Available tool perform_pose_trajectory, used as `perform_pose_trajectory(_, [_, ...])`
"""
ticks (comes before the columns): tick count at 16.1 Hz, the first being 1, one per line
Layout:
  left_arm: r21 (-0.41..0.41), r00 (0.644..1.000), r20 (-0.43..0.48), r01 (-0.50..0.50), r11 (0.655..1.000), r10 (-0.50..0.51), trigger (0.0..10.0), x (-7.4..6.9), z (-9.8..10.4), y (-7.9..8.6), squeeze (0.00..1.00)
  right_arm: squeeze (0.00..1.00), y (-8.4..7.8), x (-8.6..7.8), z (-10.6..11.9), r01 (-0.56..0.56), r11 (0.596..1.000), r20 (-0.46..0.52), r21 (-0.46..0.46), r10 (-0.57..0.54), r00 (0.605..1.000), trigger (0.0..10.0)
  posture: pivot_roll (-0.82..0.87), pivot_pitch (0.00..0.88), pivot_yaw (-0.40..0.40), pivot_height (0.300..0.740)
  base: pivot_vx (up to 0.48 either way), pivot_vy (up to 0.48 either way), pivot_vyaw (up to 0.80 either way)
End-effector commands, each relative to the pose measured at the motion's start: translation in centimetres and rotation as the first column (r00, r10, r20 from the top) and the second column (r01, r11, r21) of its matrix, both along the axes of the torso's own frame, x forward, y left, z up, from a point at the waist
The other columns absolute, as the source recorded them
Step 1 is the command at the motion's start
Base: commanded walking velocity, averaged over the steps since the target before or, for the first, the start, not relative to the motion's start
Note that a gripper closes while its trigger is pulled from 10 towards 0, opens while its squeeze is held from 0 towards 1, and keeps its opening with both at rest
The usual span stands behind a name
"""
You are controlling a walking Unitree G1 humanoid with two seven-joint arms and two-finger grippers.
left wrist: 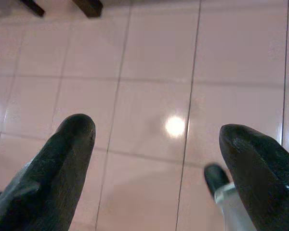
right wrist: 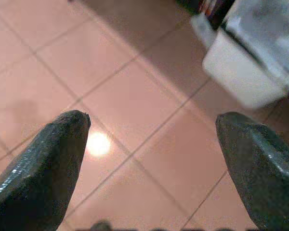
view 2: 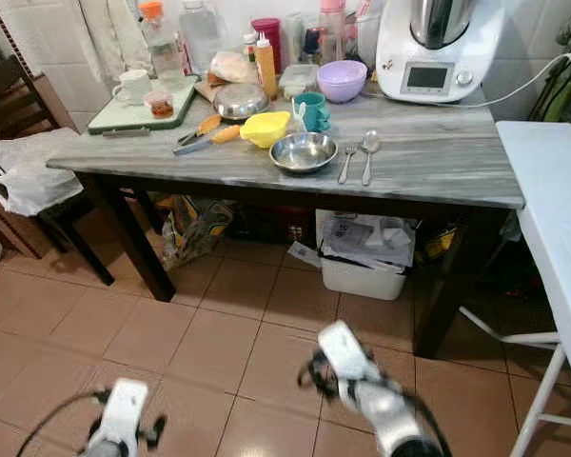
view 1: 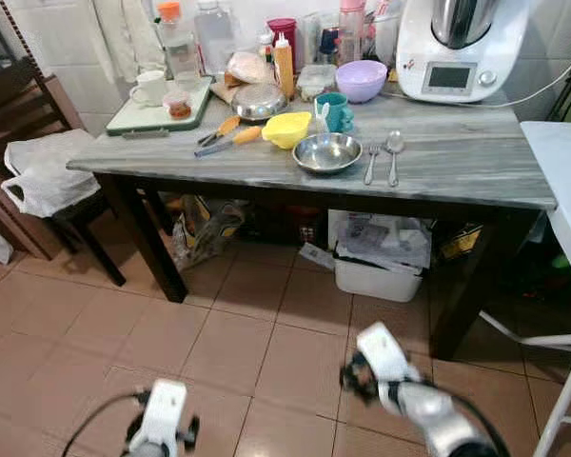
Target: Setting the table
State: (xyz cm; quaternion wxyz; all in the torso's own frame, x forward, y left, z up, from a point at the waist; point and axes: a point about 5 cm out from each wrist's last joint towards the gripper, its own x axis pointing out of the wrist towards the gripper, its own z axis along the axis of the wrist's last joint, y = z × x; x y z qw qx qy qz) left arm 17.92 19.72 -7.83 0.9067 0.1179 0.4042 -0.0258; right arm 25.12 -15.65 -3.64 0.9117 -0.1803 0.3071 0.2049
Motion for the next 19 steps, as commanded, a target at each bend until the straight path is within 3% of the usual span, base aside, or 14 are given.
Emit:
perform_pose_trajectory(1, [0.005,0.999,-0.05,0.014,1.0,-0.014,10.0,-0.3,-0.3,0.1,0.0,0.0,0.8,-0.2,-0.3,-0.031,0.999,0.025,-0.044,0.032,0.999,10.0,-0.15,0.0,0.1,0.74,0.0,0.0,0.0])
perform_pose_trajectory(2, [0.005,0.996,-0.085,0.033,0.999,-0.032,10.0,-0.6,-0.6,-0.1,0.0,0.0,0.6,-0.8,-1.1,0.087,0.995,-0.019,-0.042,-0.088,0.996,10.0,-0.15,0.0,0.097,0.74,0.0,0.0,0.0])
perform_pose_trajectory(3, [-0.032,0.996,-0.089,-0.013,0.999,0.01,10.0,-0.6,-0.7,-0.2,0.0,0.0,0.4,-1.0,-1.4,0.144,0.988,-0.035,-0.054,-0.146,0.989,10.0,-0.15,0.0,0.097,0.74,0.0,0.0,0.0])
perform_pose_trajectory(5, [-0.106,0.988,-0.088,-0.132,0.985,0.123,10.0,-0.4,-0.7,-0.3,0.0,0.0,0.1,-1.5,-1.9,0.297,0.955,-0.123,0.023,-0.292,0.949,10.0,-0.14,0.0,0.096,0.74,0.0,0.0,0.0])
perform_pose_trajectory(7, [-0.172,0.961,-0.112,-0.268,0.948,0.251,10.0,-0.5,-0.8,-0.1,0.0,0.0,-0.7,-1.7,-2.1,0.431,0.9,-0.172,0.062,-0.416,0.893,10.0,-0.14,0.0,0.092,0.74,0.0,0.0,0.0])
perform_pose_trajectory(8, [-0.194,0.955,-0.12,-0.292,0.937,0.273,10.0,-0.5,-0.8,-0.1,0.0,0.0,-0.9,-1.8,-2.2,0.437,0.897,-0.183,0.058,-0.421,0.888,10.0,-0.14,0.0,0.092,0.74,0.0,0.0,0.0])
perform_pose_trajectory(10, [-0.232,0.947,-0.129,-0.317,0.919,0.294,10.0,-0.7,-0.9,-0.2,0.0,0.0,-1.6,-2.5,-2.6,0.36,0.933,-0.196,0.002,-0.352,0.915,10.0,-0.14,0.0,0.09,0.74,0.0,0.0,0.0])
perform_pose_trajectory(14, [-0.195,0.958,-0.145,-0.271,0.943,0.246,10.0,-1.2,-1.1,-0.2,0.0,0.0,-2.6,-2.9,-2.7,0.312,0.948,-0.195,-0.062,-0.318,0.928,10.0,-0.14,0.0,0.092,0.74,0.0,0.0,0.4])
perform_pose_trajectory(17, [-0.167,0.969,-0.15,-0.221,0.961,0.197,10.0,-1.1,-1.2,-0.5,0.0,0.0,-1.6,-2.9,-2.8,0.282,0.958,-0.203,-0.045,-0.286,0.937,10.0,-0.14,0.0,0.093,0.74,0.0,0.0,0.8])
perform_pose_trajectory(19, [-0.11,0.973,-0.145,-0.197,0.974,0.181,10.0,-1.1,-1.1,-0.4,0.0,0.0,-1.5,-2.5,-2.7,0.355,0.935,-0.209,0.0,-0.347,0.914,10.0,-0.15,0.0,0.097,0.74,0.0,0.0,0.8])
